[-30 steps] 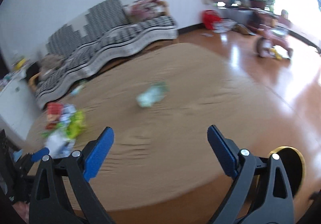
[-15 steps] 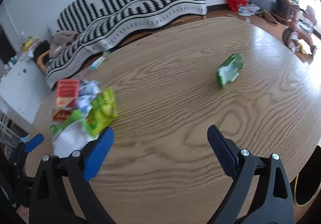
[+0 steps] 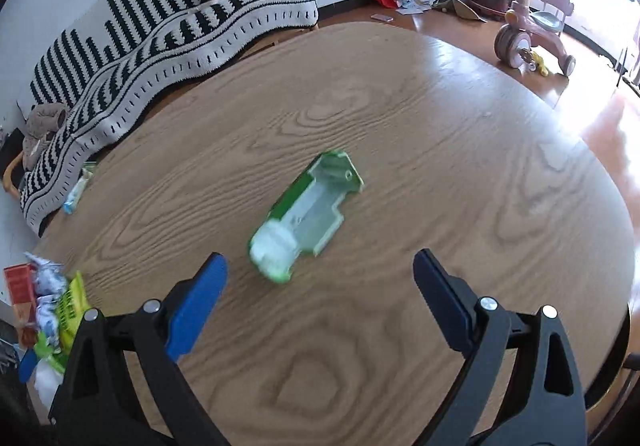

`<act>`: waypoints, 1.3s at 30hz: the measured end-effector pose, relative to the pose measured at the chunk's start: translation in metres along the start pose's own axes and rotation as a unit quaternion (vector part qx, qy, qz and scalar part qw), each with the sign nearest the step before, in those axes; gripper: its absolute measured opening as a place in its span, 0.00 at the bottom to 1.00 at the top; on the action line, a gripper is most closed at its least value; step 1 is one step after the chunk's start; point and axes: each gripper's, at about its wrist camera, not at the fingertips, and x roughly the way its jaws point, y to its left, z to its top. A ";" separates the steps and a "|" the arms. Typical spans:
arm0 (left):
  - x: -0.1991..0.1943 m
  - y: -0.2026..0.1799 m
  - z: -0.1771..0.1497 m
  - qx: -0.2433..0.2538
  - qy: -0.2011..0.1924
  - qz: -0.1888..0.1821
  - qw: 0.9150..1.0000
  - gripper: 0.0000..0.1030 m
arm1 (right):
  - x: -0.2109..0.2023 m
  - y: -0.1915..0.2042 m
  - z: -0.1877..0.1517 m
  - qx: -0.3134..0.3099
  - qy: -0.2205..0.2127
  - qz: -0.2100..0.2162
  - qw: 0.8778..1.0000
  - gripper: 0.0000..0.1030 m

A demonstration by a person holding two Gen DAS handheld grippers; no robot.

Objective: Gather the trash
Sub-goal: 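Grasp the green snack bag with the left tool while the right tool grasps the green toy car, then carry the snack bag and toy car to the bin and open both tools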

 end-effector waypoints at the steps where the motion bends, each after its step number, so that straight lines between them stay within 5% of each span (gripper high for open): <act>1: 0.000 -0.003 0.000 0.006 -0.001 0.005 1.000 0.66 | 0.005 0.002 0.002 -0.004 0.000 -0.002 1.000 0.88; 4: 0.000 -0.003 0.000 0.007 0.000 -0.002 1.000 0.49 | 0.019 0.014 0.009 -0.039 -0.012 -0.027 0.999 0.83; 5: -0.003 -0.002 0.000 0.004 -0.003 -0.006 1.000 0.41 | 0.022 0.020 0.010 -0.056 -0.016 -0.036 0.998 0.69; 6: -0.006 0.000 0.001 0.002 -0.005 -0.009 1.000 0.37 | 0.022 0.025 0.010 -0.072 -0.023 -0.046 0.996 0.45; 8: -0.015 0.005 0.002 -0.007 -0.013 -0.016 1.000 0.27 | 0.018 0.031 0.007 -0.091 -0.024 -0.045 0.995 0.18; 10: -0.025 0.011 0.003 -0.019 -0.025 -0.025 0.999 0.26 | 0.014 0.028 0.007 -0.085 -0.019 -0.026 0.996 0.13; 29: -0.080 0.032 0.013 -0.118 -0.076 -0.070 0.988 0.22 | -0.110 -0.016 -0.034 -0.097 -0.059 0.031 0.993 0.13; 34: -0.084 0.004 0.023 -0.114 -0.084 -0.098 0.985 0.22 | -0.156 -0.070 -0.057 -0.088 -0.078 0.012 0.993 0.13; 39: -0.087 -0.064 0.042 -0.095 -0.089 -0.151 0.980 0.22 | -0.185 -0.156 -0.086 -0.044 -0.080 -0.033 0.995 0.13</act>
